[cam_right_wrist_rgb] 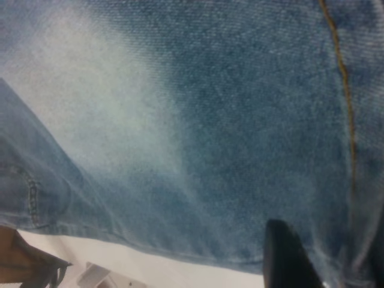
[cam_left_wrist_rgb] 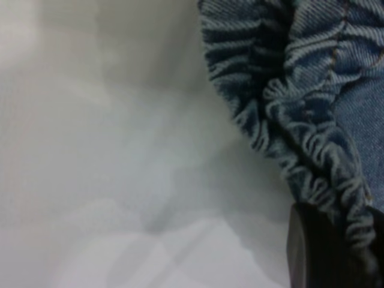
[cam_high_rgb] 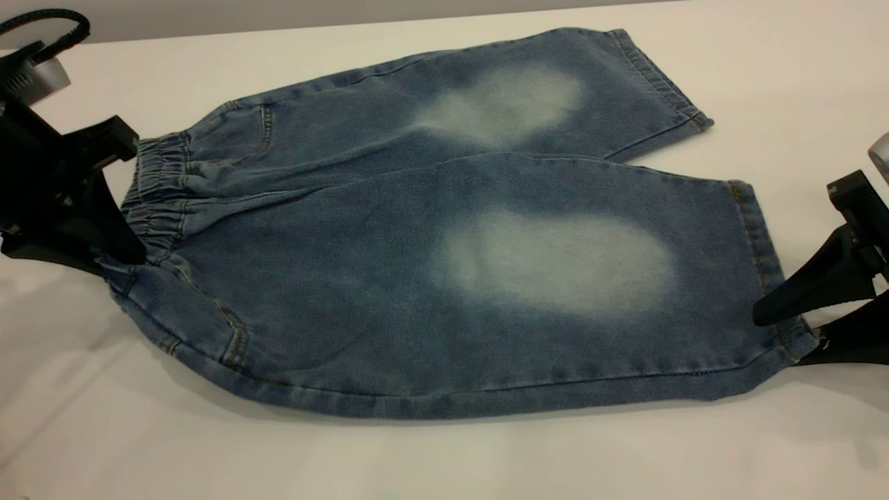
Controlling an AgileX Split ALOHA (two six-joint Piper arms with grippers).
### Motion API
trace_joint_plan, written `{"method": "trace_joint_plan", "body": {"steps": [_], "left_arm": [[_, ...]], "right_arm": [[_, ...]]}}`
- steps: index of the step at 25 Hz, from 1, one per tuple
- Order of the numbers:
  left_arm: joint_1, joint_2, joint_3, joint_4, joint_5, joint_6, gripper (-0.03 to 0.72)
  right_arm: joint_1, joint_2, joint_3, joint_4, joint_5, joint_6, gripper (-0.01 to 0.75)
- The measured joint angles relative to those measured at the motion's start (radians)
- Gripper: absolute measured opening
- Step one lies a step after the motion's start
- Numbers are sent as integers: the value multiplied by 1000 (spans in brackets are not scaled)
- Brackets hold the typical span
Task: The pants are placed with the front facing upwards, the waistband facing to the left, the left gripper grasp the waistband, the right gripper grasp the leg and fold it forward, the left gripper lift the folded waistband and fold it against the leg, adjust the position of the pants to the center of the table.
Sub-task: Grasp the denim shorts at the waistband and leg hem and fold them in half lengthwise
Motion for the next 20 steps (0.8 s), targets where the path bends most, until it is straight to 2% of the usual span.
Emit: {"method": "trace_joint_plan", "body": {"steps": [20], "left_arm": [[0,0,0,1,0,0,139]], "right_arm": [[9,0,0,1,-8,52,248]]}}
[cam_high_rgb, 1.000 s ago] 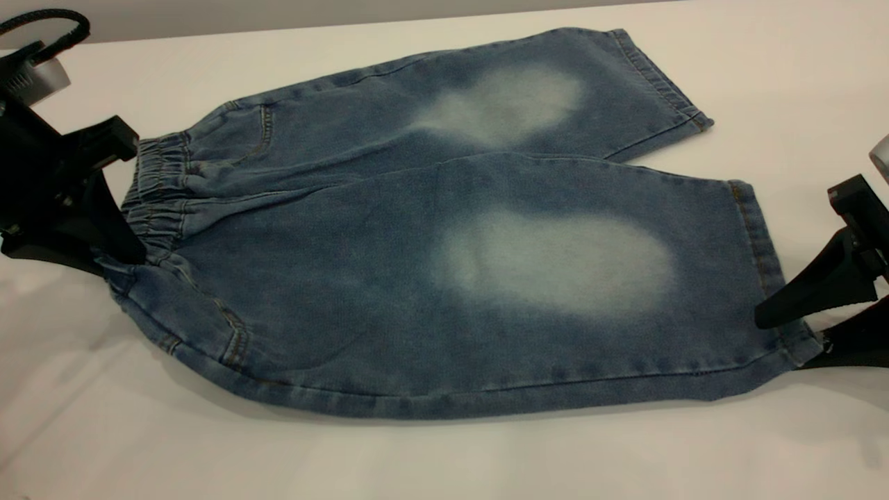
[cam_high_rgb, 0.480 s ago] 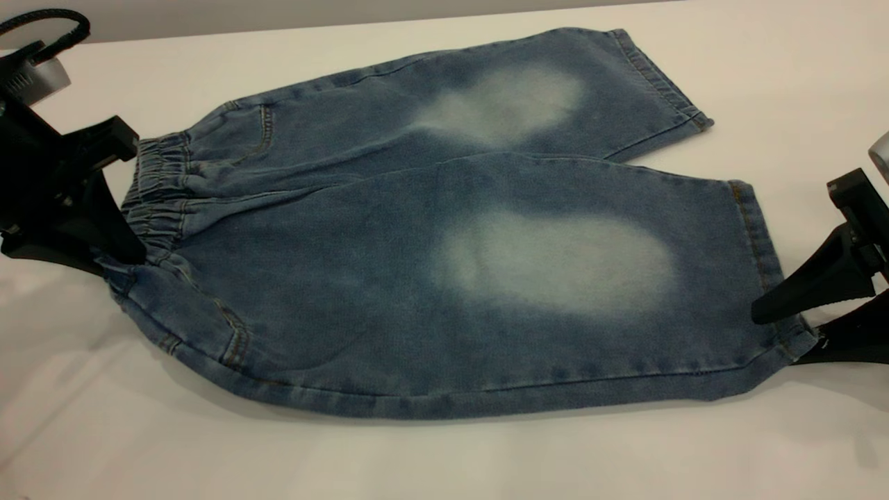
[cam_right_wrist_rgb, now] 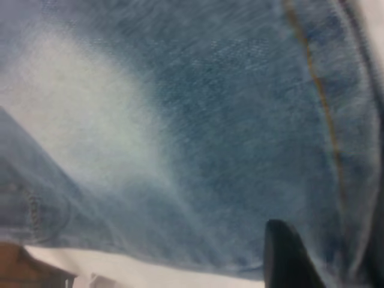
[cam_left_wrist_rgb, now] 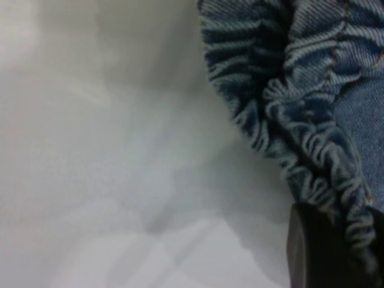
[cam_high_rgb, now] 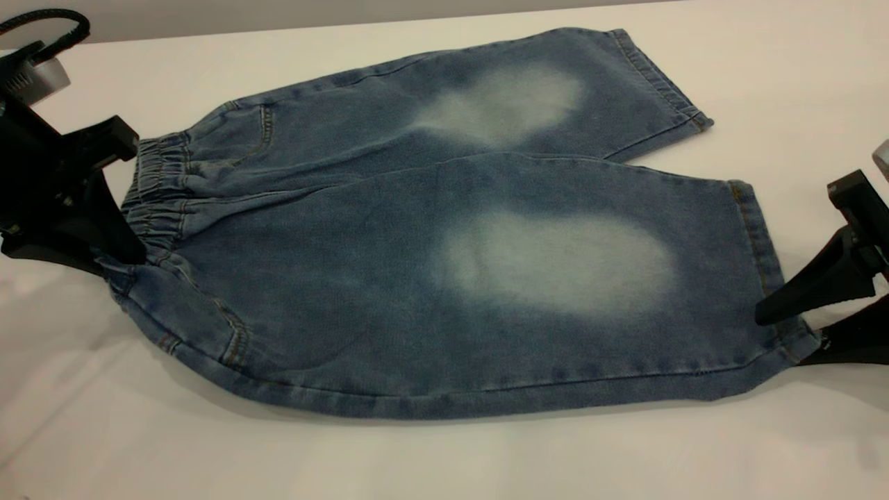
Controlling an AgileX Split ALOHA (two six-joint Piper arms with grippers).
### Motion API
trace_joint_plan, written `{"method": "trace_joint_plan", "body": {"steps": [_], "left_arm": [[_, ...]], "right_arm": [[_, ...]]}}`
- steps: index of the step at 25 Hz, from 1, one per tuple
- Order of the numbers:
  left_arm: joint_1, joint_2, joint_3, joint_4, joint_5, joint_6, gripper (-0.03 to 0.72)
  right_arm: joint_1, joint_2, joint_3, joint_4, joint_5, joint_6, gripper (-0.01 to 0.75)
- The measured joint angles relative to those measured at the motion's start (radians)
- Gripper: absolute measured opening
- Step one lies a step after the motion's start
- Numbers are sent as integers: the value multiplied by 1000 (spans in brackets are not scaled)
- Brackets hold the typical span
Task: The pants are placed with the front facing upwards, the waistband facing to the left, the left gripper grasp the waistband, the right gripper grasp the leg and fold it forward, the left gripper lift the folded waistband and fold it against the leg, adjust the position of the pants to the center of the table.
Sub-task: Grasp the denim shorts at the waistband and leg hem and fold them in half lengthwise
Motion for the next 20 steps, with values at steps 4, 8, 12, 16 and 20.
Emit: {"method": "trace_joint_plan", "body": {"steps": [4,8,12,16,20], "left_arm": [[0,0,0,0,0,0,139],[0,0,0,0,3,0,139],[0,0,0,0,8,1,139],[0,0,0,0,13,2,139],[0,0,0,3,26,2,139]], "right_arm": [[31,0,0,-5,-5,2,244],[53,0,0,-11,-24,2,222],[51,0,0,-22,-51,2,155],[51,0,0,-16,-57,1,29],[51,-1,0,12,-53,2,11]]}}
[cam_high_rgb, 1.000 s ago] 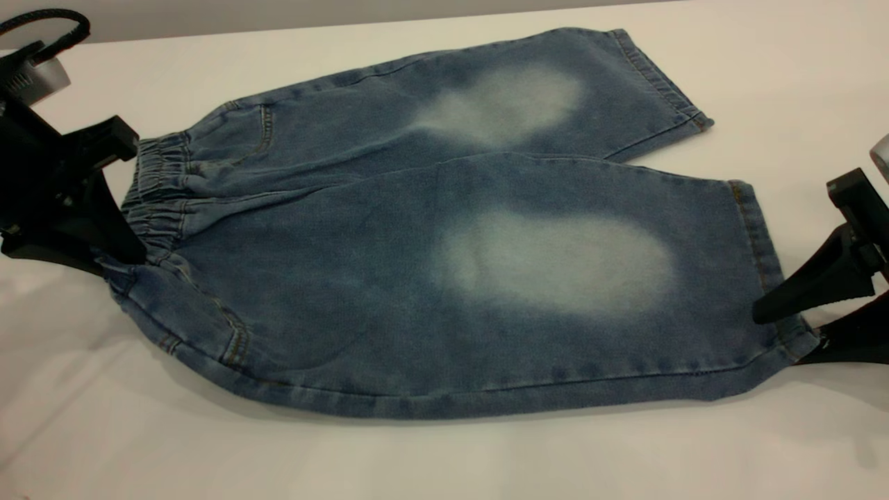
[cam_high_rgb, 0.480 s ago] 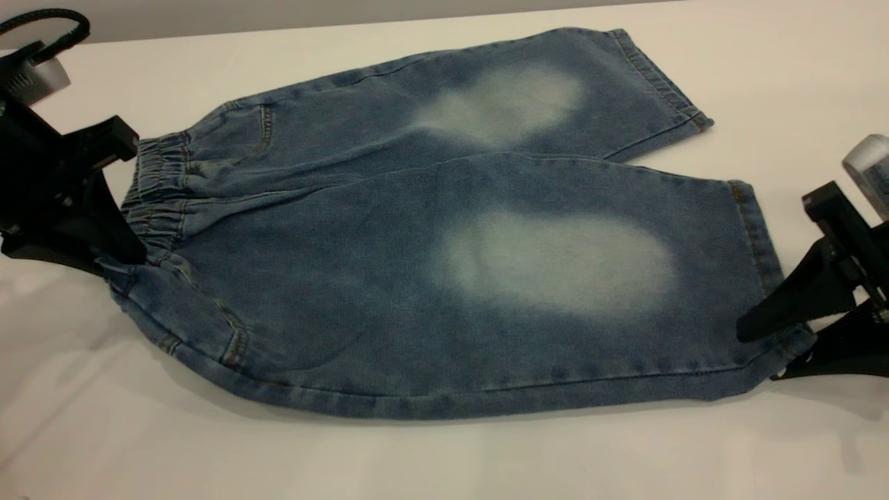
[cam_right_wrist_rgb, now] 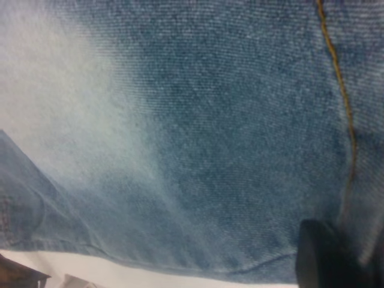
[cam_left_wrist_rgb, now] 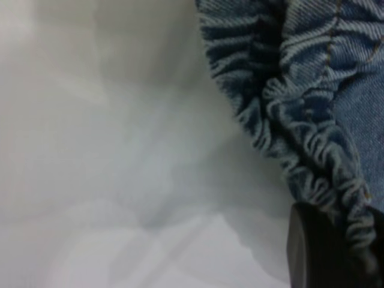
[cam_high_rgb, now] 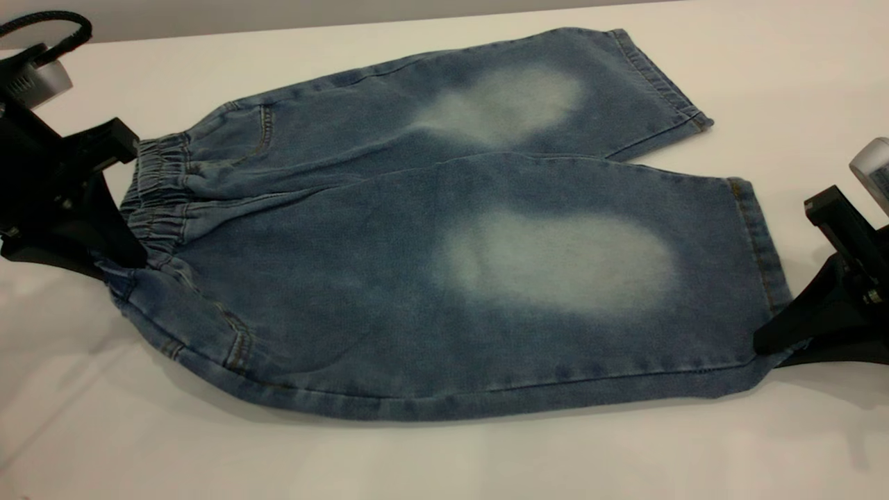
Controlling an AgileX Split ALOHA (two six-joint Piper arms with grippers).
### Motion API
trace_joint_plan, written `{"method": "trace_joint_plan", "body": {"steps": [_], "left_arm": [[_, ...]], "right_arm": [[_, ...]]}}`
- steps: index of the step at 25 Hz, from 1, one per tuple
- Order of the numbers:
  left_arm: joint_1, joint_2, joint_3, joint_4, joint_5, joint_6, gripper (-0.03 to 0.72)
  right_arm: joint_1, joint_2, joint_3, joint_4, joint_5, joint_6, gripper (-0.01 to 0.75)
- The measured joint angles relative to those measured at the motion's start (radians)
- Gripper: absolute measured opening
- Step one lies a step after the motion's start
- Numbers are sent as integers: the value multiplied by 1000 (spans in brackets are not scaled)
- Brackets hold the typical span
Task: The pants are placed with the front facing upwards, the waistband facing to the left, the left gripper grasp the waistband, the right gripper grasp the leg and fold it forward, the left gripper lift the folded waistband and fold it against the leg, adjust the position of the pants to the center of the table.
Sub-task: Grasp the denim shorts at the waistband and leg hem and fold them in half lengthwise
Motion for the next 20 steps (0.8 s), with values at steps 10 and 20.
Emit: {"method": "trace_joint_plan", "body": {"steps": [10,20], "left_arm": [[0,-54,2,4,124,33,139],[0,-209,69,145,177,-62,139]], "right_arm": [[-1,-7,3,-10,184,-6,11],[-65,-202,48,-130,197,111,12]]}}
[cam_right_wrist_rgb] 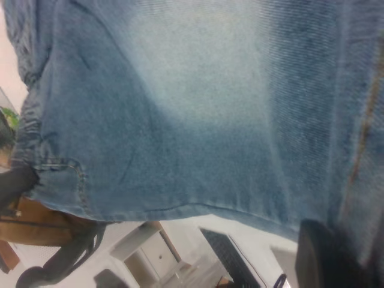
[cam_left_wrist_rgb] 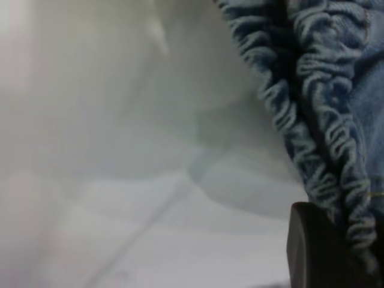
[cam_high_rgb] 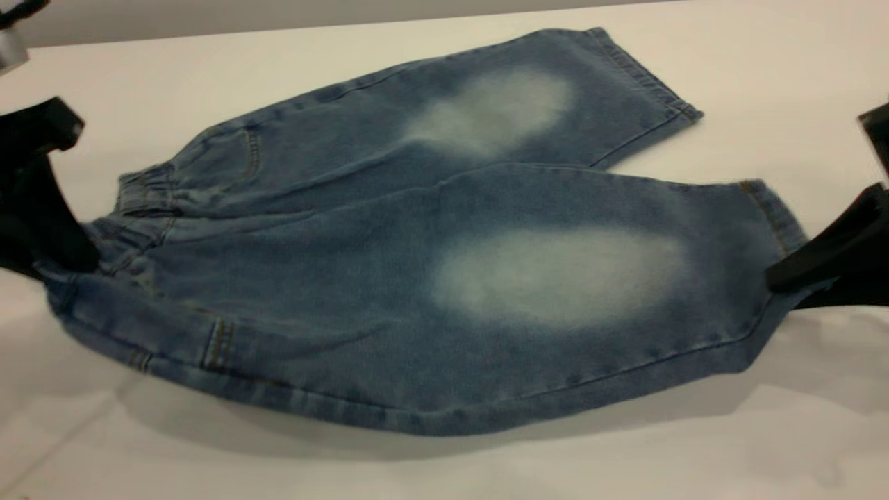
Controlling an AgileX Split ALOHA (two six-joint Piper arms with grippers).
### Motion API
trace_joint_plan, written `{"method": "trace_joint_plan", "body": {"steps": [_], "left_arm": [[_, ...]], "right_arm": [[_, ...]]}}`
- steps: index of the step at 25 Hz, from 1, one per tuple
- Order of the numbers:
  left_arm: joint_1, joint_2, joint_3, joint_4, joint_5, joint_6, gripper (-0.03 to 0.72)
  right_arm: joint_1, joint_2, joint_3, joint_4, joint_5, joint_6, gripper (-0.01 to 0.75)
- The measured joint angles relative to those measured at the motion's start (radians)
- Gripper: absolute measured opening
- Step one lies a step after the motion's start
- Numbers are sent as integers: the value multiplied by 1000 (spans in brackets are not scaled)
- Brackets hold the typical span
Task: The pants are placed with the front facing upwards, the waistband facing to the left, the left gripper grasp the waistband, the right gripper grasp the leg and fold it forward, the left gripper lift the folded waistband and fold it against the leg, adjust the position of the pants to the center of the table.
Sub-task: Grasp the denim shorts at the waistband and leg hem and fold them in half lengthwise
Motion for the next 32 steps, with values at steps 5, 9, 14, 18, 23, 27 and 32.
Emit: {"method": "trace_joint_plan", "body": {"steps": [5,9,14,18,23,27,32], "left_arm": [[0,-98,22,20,48,-6,139],[0,-181,55,31,78,-31,139],[0,-263,73,86,96,-68,139],[0,-270,73,102,75,-83,139],[0,-270,73,90,37,-82,139],[0,-270,73,65,35,-82,139],[0,-269,73,3,-16,-81,139]], "right_arm": [[0,-137,3,-96,9,126,12],[0,-255,3,-152,37,215,12],[0,-335,-16,-61,41,228,12],[2,-334,-78,-8,84,230,12],[4,-334,-177,22,66,286,12],[4,-318,-233,57,66,302,12],[32,-248,-248,98,42,300,12]]}}
